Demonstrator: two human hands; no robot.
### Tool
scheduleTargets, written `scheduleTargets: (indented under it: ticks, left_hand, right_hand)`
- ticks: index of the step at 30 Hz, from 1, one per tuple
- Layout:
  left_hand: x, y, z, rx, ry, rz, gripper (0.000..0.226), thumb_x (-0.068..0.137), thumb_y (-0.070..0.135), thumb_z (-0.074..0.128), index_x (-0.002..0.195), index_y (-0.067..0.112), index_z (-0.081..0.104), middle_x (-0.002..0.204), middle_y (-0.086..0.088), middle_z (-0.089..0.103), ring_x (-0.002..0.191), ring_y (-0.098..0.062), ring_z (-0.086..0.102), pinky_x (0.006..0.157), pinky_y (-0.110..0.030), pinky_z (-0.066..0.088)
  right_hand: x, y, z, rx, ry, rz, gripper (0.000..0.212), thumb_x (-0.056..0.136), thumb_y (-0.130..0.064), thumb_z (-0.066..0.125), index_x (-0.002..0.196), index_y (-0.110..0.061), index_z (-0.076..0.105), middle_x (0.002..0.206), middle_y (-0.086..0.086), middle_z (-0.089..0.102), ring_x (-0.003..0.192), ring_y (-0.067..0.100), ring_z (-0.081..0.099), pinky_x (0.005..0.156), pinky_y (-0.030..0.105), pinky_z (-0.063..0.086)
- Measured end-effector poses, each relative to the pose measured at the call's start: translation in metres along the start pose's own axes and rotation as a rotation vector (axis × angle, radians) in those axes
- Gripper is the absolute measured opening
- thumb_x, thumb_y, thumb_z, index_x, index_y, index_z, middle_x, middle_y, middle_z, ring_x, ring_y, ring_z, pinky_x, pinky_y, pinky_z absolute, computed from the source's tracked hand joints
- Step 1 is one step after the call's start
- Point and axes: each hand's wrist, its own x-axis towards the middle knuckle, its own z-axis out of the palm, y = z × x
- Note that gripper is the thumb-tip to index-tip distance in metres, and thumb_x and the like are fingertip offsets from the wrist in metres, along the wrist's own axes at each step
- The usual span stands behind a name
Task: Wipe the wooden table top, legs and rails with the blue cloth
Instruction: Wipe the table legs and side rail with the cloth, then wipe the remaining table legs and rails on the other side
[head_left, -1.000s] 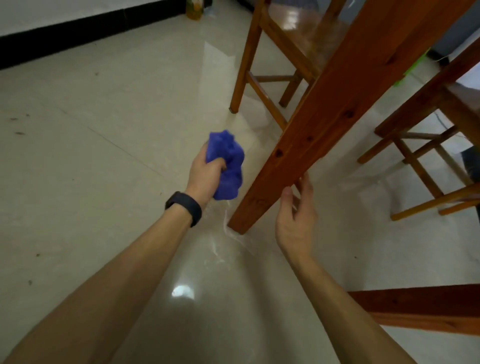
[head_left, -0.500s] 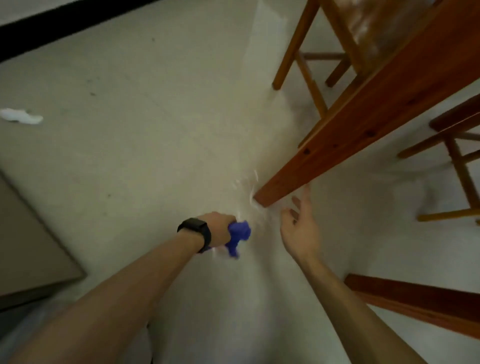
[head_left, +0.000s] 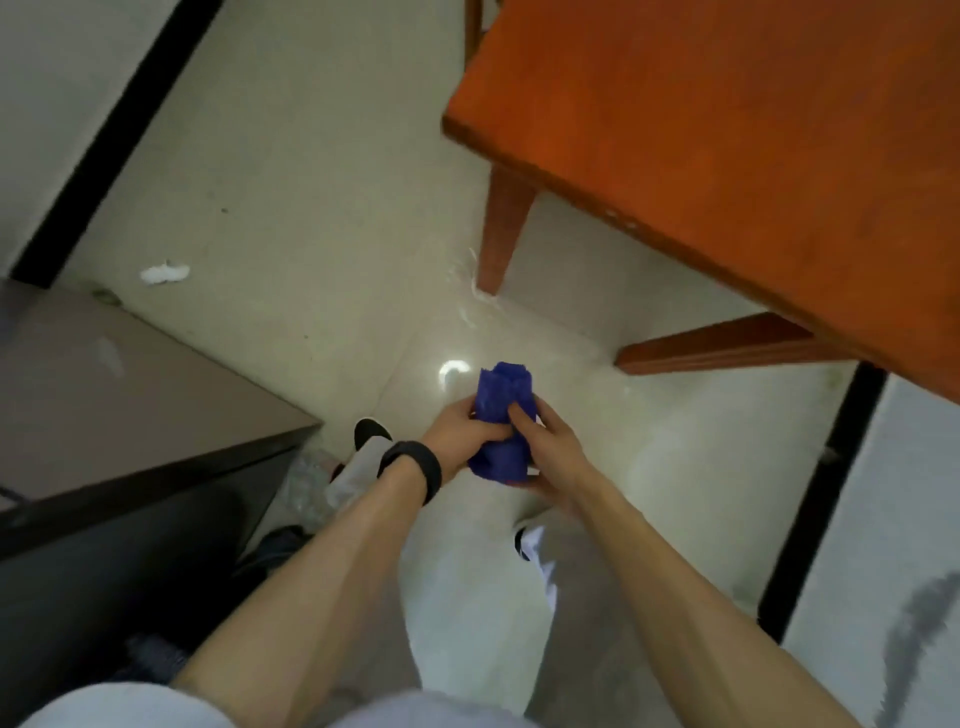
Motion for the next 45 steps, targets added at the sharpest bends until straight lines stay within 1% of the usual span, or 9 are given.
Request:
scheduleTargets:
  ticks: [4, 7, 9, 12, 14, 18, 24, 37, 45]
  left_hand:
    - [-0.085, 0.037, 0.080, 0.255, -0.119, 0.013, 0.034, 0.082, 0.017, 0.074, 0.115, 0.017, 0.066, 0.109, -0.005, 0.073, 0.103, -0.024, 0.068, 0.093, -0.042, 0.055]
    - [-0.123, 0.048, 0.146, 0.548, -0.179, 0.002, 0.025, 0.088, 0.022, 0.066, 0.114, 0.022, 0.066, 0.115, -0.003, 0.069, 0.105, -0.017, 0.061, 0.083, -0.032, 0.046]
    - [-0.135, 0.049, 0.200, 0.748, -0.145, 0.042, 0.024, 0.092, 0.025, 0.062, 0.115, 0.021, 0.065, 0.116, -0.004, 0.067, 0.102, -0.017, 0.060, 0.078, -0.028, 0.045]
    - [-0.141, 0.041, 0.262, 1.236, -0.078, 0.201, 0.030, 0.096, 0.026, 0.054, 0.125, 0.025, 0.060, 0.124, -0.002, 0.063, 0.109, -0.020, 0.060, 0.093, -0.031, 0.048]
    - [-0.150, 0.042, 0.314, 1.514, -0.103, 0.306, 0.035, 0.096, 0.031, 0.051, 0.131, 0.027, 0.056, 0.130, -0.002, 0.058, 0.115, -0.022, 0.057, 0.098, -0.033, 0.045]
    - [-0.159, 0.067, 0.413, 1.737, -0.142, 0.466, 0.040, 0.098, 0.034, 0.046, 0.138, 0.031, 0.048, 0.142, -0.001, 0.048, 0.125, -0.025, 0.049, 0.104, -0.040, 0.041]
    - [-0.139, 0.134, 0.520, 1.920, -0.099, 0.659, 0.044, 0.096, 0.032, 0.043, 0.140, 0.030, 0.047, 0.144, -0.001, 0.047, 0.132, -0.026, 0.040, 0.108, -0.044, 0.030]
    - [-0.002, 0.357, 0.688, 1.844, -0.048, 0.627, 0.045, 0.099, 0.032, 0.040, 0.144, 0.027, 0.043, 0.146, -0.004, 0.045, 0.132, -0.030, 0.042, 0.108, -0.047, 0.032]
    - [0.058, 0.486, 0.771, 1.827, -0.064, 0.578, 0.043, 0.099, 0.036, 0.040, 0.142, 0.031, 0.044, 0.141, -0.003, 0.049, 0.126, -0.029, 0.046, 0.105, -0.047, 0.036]
  right_hand:
    - [-0.105, -0.004, -0.054, 0.026, 0.102, -0.240, 0.030, 0.096, -0.025, 0.061, 0.125, -0.031, 0.061, 0.112, -0.006, 0.072, 0.101, 0.015, 0.069, 0.081, 0.039, 0.059]
    - [-0.166, 0.014, -0.122, -0.172, 0.235, -0.376, 0.035, 0.093, -0.016, 0.061, 0.124, -0.033, 0.062, 0.111, -0.015, 0.070, 0.101, 0.003, 0.065, 0.084, 0.015, 0.048]
    - [-0.204, 0.033, -0.182, -0.304, 0.315, -0.399, 0.040, 0.092, -0.016, 0.061, 0.129, -0.029, 0.061, 0.117, -0.013, 0.068, 0.105, 0.005, 0.063, 0.085, 0.007, 0.042]
    - [-0.241, 0.061, -0.262, -0.492, 0.461, -0.385, 0.042, 0.091, -0.031, 0.057, 0.133, -0.034, 0.058, 0.116, 0.002, 0.067, 0.104, 0.019, 0.062, 0.092, 0.025, 0.045]
    - [-0.268, 0.079, -0.315, -0.537, 0.547, -0.342, 0.044, 0.091, -0.037, 0.053, 0.135, -0.036, 0.055, 0.114, 0.005, 0.064, 0.103, 0.024, 0.061, 0.090, 0.028, 0.043]
    - [-0.308, 0.085, -0.397, -0.551, 0.670, -0.325, 0.043, 0.096, -0.030, 0.054, 0.139, -0.036, 0.050, 0.117, 0.006, 0.058, 0.103, 0.025, 0.060, 0.089, 0.031, 0.044]
    - [-0.319, 0.043, -0.487, -0.586, 0.752, -0.365, 0.044, 0.096, -0.028, 0.055, 0.139, -0.033, 0.051, 0.124, 0.005, 0.057, 0.107, 0.025, 0.058, 0.086, 0.028, 0.042]
    - [-0.250, -0.192, -0.716, -0.657, 0.808, -0.390, 0.044, 0.096, -0.029, 0.053, 0.140, -0.035, 0.049, 0.129, 0.007, 0.055, 0.111, 0.026, 0.057, 0.094, 0.032, 0.044]
    - [-0.209, -0.331, -0.812, -0.625, 0.802, -0.365, 0.044, 0.097, -0.031, 0.051, 0.141, -0.036, 0.046, 0.130, 0.005, 0.054, 0.114, 0.025, 0.055, 0.093, 0.030, 0.041]
